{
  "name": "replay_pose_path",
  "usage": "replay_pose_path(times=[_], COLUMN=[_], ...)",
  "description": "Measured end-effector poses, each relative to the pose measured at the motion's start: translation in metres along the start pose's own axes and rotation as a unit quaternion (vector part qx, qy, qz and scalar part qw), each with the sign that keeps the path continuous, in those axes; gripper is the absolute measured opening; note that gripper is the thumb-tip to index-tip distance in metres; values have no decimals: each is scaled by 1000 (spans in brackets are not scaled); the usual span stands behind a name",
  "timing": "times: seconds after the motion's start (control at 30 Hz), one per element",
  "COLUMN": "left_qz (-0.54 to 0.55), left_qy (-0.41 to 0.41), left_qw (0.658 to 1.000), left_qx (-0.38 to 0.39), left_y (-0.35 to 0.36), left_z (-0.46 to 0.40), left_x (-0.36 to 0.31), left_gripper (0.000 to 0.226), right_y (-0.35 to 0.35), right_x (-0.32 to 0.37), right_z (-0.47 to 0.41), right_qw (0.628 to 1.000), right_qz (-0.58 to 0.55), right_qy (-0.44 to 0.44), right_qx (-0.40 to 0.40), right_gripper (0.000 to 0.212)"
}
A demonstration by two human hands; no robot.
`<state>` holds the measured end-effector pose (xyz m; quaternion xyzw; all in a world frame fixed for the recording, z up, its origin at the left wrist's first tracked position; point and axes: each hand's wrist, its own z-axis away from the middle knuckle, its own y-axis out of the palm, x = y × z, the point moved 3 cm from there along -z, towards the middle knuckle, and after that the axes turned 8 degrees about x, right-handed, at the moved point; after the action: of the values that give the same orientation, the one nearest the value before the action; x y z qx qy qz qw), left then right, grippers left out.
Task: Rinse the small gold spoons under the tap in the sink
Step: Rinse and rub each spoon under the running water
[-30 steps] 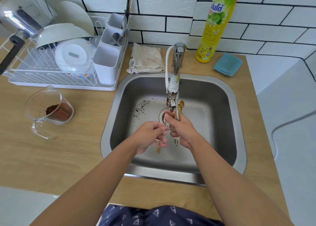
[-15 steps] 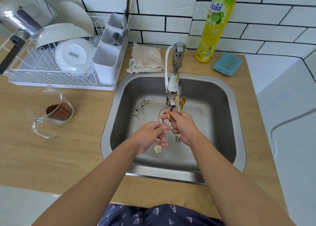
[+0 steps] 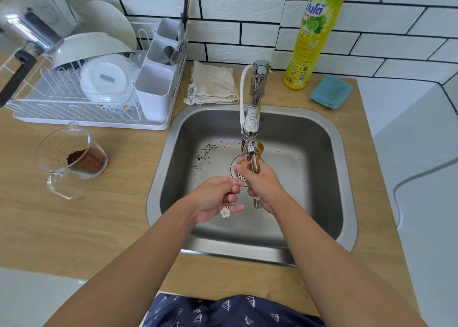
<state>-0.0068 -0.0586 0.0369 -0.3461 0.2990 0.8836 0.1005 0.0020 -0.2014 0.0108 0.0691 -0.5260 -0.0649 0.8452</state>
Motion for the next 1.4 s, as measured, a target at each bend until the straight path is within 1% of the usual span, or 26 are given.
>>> replay_pose_path(times=[0.03, 0.1, 0.17, 0.23, 0.27, 0.33, 0.4, 0.5, 0.57, 0.67, 0.7, 0.77, 0.83, 0.87, 0.93, 0.97, 1.0, 1.03, 1.13, 1.17, 1.23, 1.3, 1.33, 1.4], left_qz=[7, 27, 48, 66, 72, 81, 93, 119, 121, 89, 58, -48, -142, -156, -117, -77, -41, -17, 5, 22, 63, 49, 13, -67], left_qy=[-3, -7, -9, -11, -13, -18, -21, -19, -20, -19, -13, 3, 10, 5, -14, -25, -34, -41, -49, -45, -28, -8, 2, 24], left_qw=[1000, 1000, 999, 998, 997, 996, 995, 993, 992, 996, 998, 998, 987, 984, 991, 996, 998, 999, 999, 999, 998, 999, 1000, 996], left_qx=[2, -1, -10, -14, -14, -14, -16, -18, -17, -8, -14, -43, -77, -83, -59, -41, -28, -22, -8, -1, 5, -6, -18, -46], left_y=[1, 1, 1, 1, 1, 3, 5, 5, 4, 6, 6, 6, 4, 3, 0, -1, -3, -6, -13, -15, -16, -17, -16, -15], left_z=[0, 0, 0, 0, 0, 1, 0, 0, 0, 0, 1, 2, 2, 3, 5, 7, 8, 9, 10, 9, 6, 1, -3, -12], left_x=[0, 0, -1, -1, -1, -1, -1, -2, -2, 1, 2, 2, 1, 0, 0, 1, 2, 4, 12, 13, 13, 9, 6, -1], left_gripper=[20, 21, 21, 20, 19, 18, 17, 15, 15, 15, 15, 18, 18, 18, 20, 20, 19, 18, 18, 18, 18, 19, 20, 20], right_y=[0, -1, -1, -1, -1, -3, -4, -3, -3, -6, -7, -8, -9, -8, -5, -5, -5, -6, -4, -3, -4, -4, -5, -13], right_x=[0, 1, -2, -3, -4, -3, -1, 0, 0, 2, 2, 2, 1, 1, 1, 2, 3, 3, 4, 4, 4, 5, 8, 12], right_z=[-1, -3, -3, 0, 1, 1, 0, 0, 1, 1, 0, -1, -1, 0, 1, 1, 1, 2, -2, -2, 0, 2, 4, 3], right_qw=[1000, 999, 999, 1000, 1000, 999, 999, 1000, 1000, 999, 997, 996, 998, 999, 1000, 999, 999, 1000, 1000, 1000, 999, 999, 999, 999], right_qz=[5, -7, -26, -23, -12, 9, 8, -8, 1, 17, 24, 30, 25, 13, -27, -39, -38, -27, -6, -10, -18, -4, 5, -1], right_qy=[0, 7, 7, 0, -3, 2, 11, 10, 9, 7, 9, 15, 20, 16, 2, 0, 0, 0, 11, 21, 35, 29, 21, 8], right_qx=[-12, -35, -19, 1, -3, -32, -52, -26, -14, -49, -67, -85, -62, -35, 11, 20, 19, 12, -18, -18, 15, 42, 31, -44], right_gripper=[6, 18, 23, 21, 20, 19, 22, 22, 22, 20, 20, 21, 21, 20, 14, 8, 7, 11, 23, 24, 22, 20, 21, 33])
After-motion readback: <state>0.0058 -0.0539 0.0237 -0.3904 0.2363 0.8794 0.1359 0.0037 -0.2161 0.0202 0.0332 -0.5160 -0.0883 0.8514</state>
